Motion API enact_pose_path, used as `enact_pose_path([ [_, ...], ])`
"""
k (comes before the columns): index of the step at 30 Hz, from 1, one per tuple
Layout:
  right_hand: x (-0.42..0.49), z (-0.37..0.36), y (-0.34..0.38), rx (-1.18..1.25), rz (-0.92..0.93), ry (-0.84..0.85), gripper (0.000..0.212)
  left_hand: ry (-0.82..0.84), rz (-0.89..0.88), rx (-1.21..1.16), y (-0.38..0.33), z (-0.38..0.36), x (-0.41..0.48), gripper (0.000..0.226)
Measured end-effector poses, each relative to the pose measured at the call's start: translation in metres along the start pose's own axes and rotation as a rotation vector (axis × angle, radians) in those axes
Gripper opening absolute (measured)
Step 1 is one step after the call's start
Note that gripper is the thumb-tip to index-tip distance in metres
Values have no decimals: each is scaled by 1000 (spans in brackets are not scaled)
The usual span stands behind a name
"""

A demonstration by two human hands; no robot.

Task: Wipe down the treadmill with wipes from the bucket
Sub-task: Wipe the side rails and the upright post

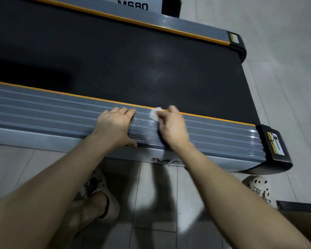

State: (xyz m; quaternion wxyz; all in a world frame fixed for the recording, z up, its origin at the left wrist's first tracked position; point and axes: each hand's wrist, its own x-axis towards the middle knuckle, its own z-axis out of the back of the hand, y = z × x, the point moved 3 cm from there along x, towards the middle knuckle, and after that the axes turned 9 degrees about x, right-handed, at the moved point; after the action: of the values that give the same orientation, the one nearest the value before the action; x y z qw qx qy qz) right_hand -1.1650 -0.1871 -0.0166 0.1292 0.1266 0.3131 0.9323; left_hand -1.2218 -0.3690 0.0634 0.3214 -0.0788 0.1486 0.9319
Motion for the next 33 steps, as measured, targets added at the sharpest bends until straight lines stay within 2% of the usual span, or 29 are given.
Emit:
enact_pose_path([
  [2, -19, 36, -54, -65, -122, -87, 19, 77, 39, 4, 5, 2, 0, 135],
  [5, -51, 87, -132, -132, -411, -191, 21, 160, 82, 15, 14, 1, 0, 137],
  [7, -67, 104, -158, -123, -561, -232, 22, 184, 111, 12, 18, -2, -2, 136],
  [9, -72, 103, -152, -111, -620, -257, 20, 198, 116, 10, 21, -2, -4, 132],
  [11, -68, 86, -118, -92, -602, -248, 20, 220, 101, 11, 20, -2, -4, 128],
  [15, -32, 24, -15, 22, -277, -105, 23, 243, 105, 5, 19, 1, -2, 131],
  [17, -12, -3, 24, 54, -149, -29, 17, 244, 60, 26, 24, 4, 5, 144],
  [20, 0, -17, 39, 170, -83, -76, 14, 305, -1, 64, 37, 7, 21, 170],
  [22, 0, -15, 32, 242, -62, -94, 17, 367, -38, 69, 45, 6, 32, 177],
  [26, 2, -12, 32, 240, -84, -81, 21, 423, -159, 79, 48, -4, 54, 176],
  [28, 5, -12, 37, 228, -122, -63, 27, 413, -199, 82, 44, -4, 66, 175],
  [30, 7, -12, 38, 229, -148, -60, 42, 388, -262, 144, 37, -3, 74, 176],
  [33, 5, -14, 37, 198, -181, -97, 34, 348, -353, 202, 37, -3, 78, 176],
])
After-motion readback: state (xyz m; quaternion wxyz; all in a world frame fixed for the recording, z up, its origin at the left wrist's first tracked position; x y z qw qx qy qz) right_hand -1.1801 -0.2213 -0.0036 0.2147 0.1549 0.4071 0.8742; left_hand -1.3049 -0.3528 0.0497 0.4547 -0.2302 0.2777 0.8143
